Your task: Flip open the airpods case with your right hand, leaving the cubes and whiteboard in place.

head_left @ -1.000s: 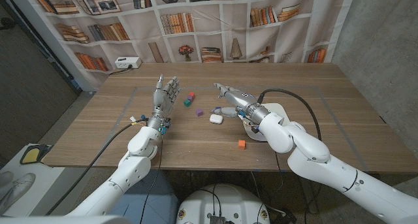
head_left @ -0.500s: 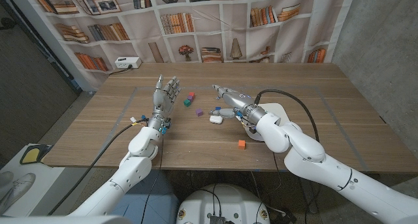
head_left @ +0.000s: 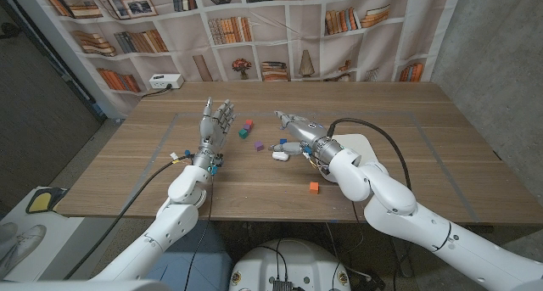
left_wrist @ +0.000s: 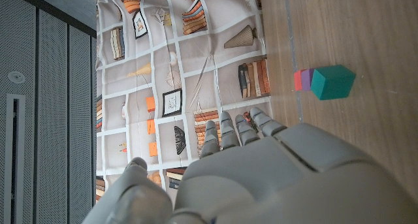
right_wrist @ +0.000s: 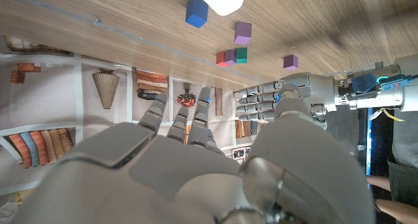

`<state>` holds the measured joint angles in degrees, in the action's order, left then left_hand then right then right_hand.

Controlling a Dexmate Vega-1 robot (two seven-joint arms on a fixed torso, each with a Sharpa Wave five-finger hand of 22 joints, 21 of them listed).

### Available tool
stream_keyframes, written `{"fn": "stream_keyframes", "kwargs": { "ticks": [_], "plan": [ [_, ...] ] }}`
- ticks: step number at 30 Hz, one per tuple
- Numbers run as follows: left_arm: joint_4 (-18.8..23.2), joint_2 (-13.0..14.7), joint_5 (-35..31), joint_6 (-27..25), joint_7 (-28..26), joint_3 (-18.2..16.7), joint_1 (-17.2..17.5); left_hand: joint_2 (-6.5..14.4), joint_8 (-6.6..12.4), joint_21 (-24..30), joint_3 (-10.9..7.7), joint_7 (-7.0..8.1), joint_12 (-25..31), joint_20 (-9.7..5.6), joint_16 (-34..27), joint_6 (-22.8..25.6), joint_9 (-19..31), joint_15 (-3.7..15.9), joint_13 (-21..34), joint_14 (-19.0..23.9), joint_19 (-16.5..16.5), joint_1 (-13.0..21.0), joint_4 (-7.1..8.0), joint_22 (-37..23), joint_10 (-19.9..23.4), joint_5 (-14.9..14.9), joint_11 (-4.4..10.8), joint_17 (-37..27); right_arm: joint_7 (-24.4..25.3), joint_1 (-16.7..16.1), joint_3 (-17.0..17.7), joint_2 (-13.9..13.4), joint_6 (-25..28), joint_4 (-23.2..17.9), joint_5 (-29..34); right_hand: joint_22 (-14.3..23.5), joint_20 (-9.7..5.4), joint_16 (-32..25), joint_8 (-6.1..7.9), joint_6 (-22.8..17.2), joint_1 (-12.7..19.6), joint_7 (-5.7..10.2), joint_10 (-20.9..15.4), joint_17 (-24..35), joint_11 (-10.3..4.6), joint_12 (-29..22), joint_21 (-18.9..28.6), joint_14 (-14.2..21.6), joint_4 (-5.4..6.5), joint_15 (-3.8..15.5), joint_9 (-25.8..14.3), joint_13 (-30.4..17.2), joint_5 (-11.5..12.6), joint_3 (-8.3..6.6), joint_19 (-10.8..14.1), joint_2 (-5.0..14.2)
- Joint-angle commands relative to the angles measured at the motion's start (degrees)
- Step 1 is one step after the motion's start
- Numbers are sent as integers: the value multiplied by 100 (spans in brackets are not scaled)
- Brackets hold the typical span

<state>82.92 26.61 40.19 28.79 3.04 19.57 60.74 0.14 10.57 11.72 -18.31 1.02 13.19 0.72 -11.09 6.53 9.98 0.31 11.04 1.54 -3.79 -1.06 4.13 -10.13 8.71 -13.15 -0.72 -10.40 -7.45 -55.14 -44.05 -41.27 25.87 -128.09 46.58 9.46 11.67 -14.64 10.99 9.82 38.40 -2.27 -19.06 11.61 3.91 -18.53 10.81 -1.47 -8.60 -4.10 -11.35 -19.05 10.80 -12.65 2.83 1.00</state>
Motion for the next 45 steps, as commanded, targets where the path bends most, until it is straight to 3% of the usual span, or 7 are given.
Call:
{"fn": "stream_keyframes", "kwargs": {
  "ticks": [1, 24, 28, 35, 45],
  "plan": [
    [15, -12, -32, -11, -57, 17, 7, -4, 4, -8, 6, 18, 0, 21, -10, -7, 26, -20, 16, 58, -17, 51, 42, -7, 49, -37, 28, -14, -141, 27, -157, 206, 290, 98, 421, 26, 41, -46, 66, 388, -37, -39, -105, 6, -30, -31, -4, 81, 23, 9, -6, -18, -23, 18, 27, -41],
    [-91, -99, 22, 50, 17, 54, -4, -48, 11, -21, 100, 24, 2, 24, -3, -3, 24, -28, 17, 86, -24, 81, 108, 0, 95, -69, 25, -9, -147, 168, -251, 371, 227, 443, 409, 29, 22, -53, 83, 347, -63, -51, -139, 5, -50, -14, 34, 135, 35, 4, -7, -32, -36, 36, 152, -72],
    [-97, -113, 26, 68, 19, 51, -10, -50, 12, -21, 111, 17, 2, 23, -1, -1, 24, -34, 17, 88, -28, 85, 118, 1, 102, -75, 41, -9, 112, 72, -226, 424, 254, 463, 405, 28, 15, -65, 92, 323, -59, -48, -213, 4, -90, -35, 45, 180, 36, 48, -7, -38, -41, 35, 203, -72],
    [-108, -120, 54, 62, 57, 57, -26, -52, 13, -16, 131, 20, 2, 16, 1, 1, 24, -27, 17, 94, -52, 93, 135, 2, 113, -85, 34, -8, 41, 139, -300, 431, 306, 494, 511, 26, 18, -120, 110, 267, 1, -52, -349, 3, -156, -73, 57, 360, 19, 171, -7, -49, -42, 5, 299, -45],
    [-120, -179, 308, 82, 271, 23, -33, -63, 16, -24, 162, 18, -7, 13, 9, 8, 23, -22, 17, 91, -48, 105, 157, 4, 108, -98, 37, -6, 39, 198, -428, 509, 356, 613, 697, 24, 22, -118, 114, 244, 44, -43, -404, 6, -178, -86, 55, 387, 9, 171, -7, -58, -41, -14, 352, -29]
  ]
}}
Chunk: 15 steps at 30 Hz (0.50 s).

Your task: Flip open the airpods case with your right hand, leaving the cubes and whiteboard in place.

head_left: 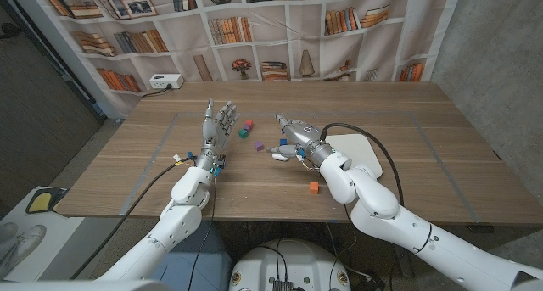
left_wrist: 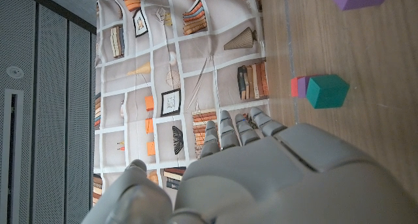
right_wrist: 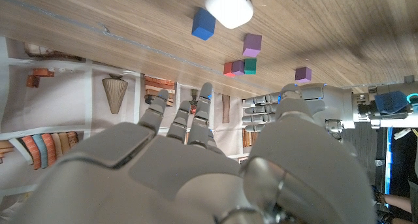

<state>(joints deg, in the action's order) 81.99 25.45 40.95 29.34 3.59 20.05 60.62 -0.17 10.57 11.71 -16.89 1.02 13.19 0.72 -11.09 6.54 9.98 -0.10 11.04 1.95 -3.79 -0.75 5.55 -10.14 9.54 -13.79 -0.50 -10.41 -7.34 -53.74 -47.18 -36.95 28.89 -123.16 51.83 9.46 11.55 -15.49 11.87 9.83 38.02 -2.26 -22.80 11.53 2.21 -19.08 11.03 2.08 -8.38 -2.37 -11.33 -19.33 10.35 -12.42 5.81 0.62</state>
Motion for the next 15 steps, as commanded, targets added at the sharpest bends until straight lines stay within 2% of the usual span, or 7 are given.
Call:
{"fn": "stream_keyframes", "kwargs": {
  "ticks": [1, 15],
  "plan": [
    [-41, -78, 271, 38, 260, -30, -25, -35, 17, -24, 25, 19, -7, 16, 9, 8, 23, 16, 17, 52, -50, 76, 17, 4, 26, -35, 11, -5, 25, 63, -120, 91, 58, 137, 171, 24, 36, -25, 24, 243, 88, -47, 8, 14, -4, -14, 31, 19, -14, -3, -9, -31, 4, -39, 60, 10],
    [-119, -168, 584, 40, 513, -112, -15, -53, 16, -23, 78, 14, -6, 23, 11, 5, 23, 0, 18, 65, -76, 83, 54, 5, 55, -58, 0, -4, 18, 132, -235, 207, 109, 329, 278, 22, 39, -6, 22, 238, 138, -46, 28, 16, 6, 4, 22, 3, -27, -1, -9, -39, 6, -60, 87, 23]
  ]
}}
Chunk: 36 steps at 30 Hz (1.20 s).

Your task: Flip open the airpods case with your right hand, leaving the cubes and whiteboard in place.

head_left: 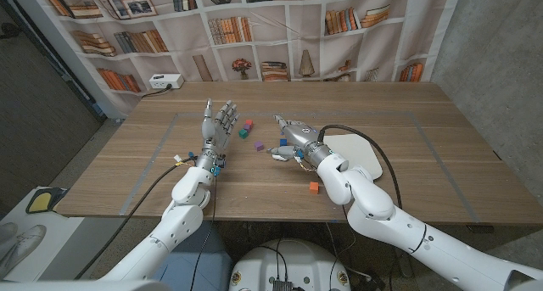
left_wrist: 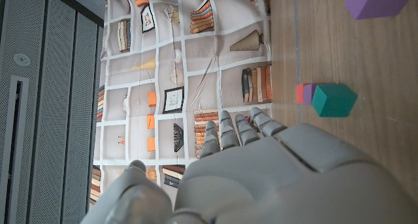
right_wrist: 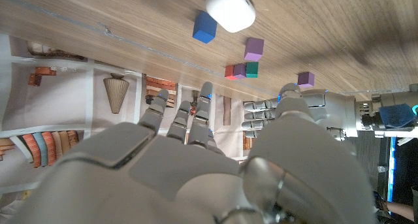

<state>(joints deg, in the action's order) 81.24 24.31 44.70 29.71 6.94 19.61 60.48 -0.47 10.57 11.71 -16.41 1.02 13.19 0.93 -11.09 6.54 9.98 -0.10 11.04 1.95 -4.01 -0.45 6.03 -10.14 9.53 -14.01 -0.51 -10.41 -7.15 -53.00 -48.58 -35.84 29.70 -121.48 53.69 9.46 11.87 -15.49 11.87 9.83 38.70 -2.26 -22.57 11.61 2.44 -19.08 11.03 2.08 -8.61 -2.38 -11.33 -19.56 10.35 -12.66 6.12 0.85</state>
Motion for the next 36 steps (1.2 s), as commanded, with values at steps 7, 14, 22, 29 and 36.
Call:
{"fn": "stream_keyframes", "kwargs": {
  "ticks": [7, 14, 22, 29, 36],
  "plan": [
    [-65, -67, 350, -41, 269, -126, 0, -24, 16, -24, 50, 11, -11, -1, 11, 4, 23, -7, 18, 73, -57, 54, 22, 6, 52, -46, -1, -4, 109, 70, -126, 179, 44, 295, 75, 21, 0, -8, 32, 208, 104, -38, -40, 9, -45, -9, 23, 25, -9, 32, -9, -22, 7, -53, 86, 18],
    [-92, -94, 437, -116, 341, -132, -15, -23, 16, -26, 68, 15, -13, -1, 13, 4, 23, -3, 18, 75, -61, 55, 39, 5, 57, -56, -6, -4, 125, 111, -185, 218, 121, 386, 123, 20, -3, -46, 37, 178, 135, -41, -121, 13, -78, -38, 23, 151, -10, 107, -9, -31, 8, -68, 130, 31],
    [-234, -149, 464, -145, 433, -113, -87, -14, 42, -25, 102, -5, -8, -3, 11, 80, 23, -11, 18, 93, -76, 58, 73, 5, 89, -76, -14, -4, 113, 155, -242, 225, 115, 460, 113, 20, 1, -42, 44, 146, 167, -17, -158, 16, -102, -52, 19, 169, -14, 125, -9, -39, 10, -82, 158, 43],
    [-237, -146, 424, -135, 411, -126, -84, -9, 39, -28, 118, -7, -10, -2, 11, 80, 23, -12, 19, 102, -78, 61, 89, 5, 93, -86, -26, -4, 81, 221, -313, 252, 171, 552, 194, 19, 5, -38, 31, 170, 206, -7, -204, 17, -142, -71, 14, 186, -23, 136, -9, -47, 10, -97, 173, 50],
    [-218, -152, 419, -133, 420, -130, -85, -5, 36, -29, 132, -4, -10, -3, 13, 79, 22, -11, 19, 103, -80, 65, 101, 5, 101, -95, -19, -4, 25, 273, -390, 279, 234, 620, 297, 19, 5, -31, 20, 192, 251, 18, -219, 18, -172, -79, 9, 194, -37, 147, -9, -56, 11, -114, 185, 58]
  ]
}}
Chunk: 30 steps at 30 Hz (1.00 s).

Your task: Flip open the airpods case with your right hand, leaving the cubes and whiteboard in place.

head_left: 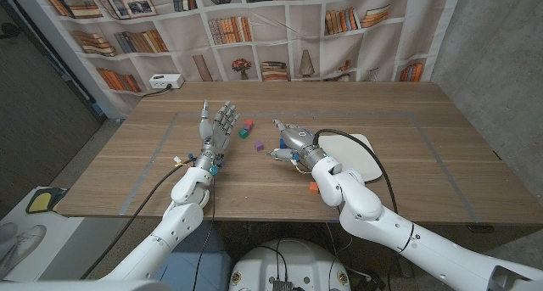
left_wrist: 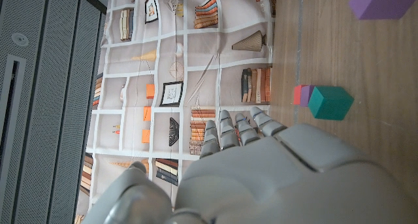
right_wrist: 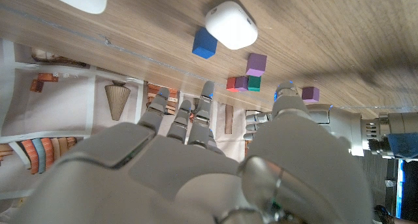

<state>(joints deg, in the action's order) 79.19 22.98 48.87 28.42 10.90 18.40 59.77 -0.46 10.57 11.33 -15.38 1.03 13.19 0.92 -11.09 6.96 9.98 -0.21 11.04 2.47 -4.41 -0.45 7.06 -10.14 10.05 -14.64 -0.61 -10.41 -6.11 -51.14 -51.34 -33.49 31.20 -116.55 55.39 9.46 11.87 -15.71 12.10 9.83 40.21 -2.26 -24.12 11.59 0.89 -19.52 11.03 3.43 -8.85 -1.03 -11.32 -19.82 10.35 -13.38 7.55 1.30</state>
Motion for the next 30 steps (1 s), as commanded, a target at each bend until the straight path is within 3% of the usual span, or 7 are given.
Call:
{"fn": "stream_keyframes", "kwargs": {
  "ticks": [1, 30],
  "plan": [
    [-13, -20, 3, -6, 26, -8, -16, -5, 36, 9, 30, -6, -9, -2, 12, 36, 22, -2, 19, 54, -40, 65, -1, 5, 51, -33, -8, -4, -94, 95, -125, 43, 94, 134, 145, 19, 6, -6, -6, 202, 119, 43, -62, 20, -17, -35, 7, 56, -20, 12, -10, -32, 13, -50, 44, 16],
    [31, -57, -91, 36, -82, 17, -17, 13, 36, 1, 102, 20, -1, -3, 18, 64, 22, 4, 20, 72, -51, 89, 52, 7, 121, -75, 23, -1, -218, 174, -172, 16, 169, 364, 138, 18, 13, 41, -3, 170, 297, 33, -139, 41, -130, -122, -24, 96, -27, 47, -12, -102, 5, -109, 42, 30]
  ]
}}
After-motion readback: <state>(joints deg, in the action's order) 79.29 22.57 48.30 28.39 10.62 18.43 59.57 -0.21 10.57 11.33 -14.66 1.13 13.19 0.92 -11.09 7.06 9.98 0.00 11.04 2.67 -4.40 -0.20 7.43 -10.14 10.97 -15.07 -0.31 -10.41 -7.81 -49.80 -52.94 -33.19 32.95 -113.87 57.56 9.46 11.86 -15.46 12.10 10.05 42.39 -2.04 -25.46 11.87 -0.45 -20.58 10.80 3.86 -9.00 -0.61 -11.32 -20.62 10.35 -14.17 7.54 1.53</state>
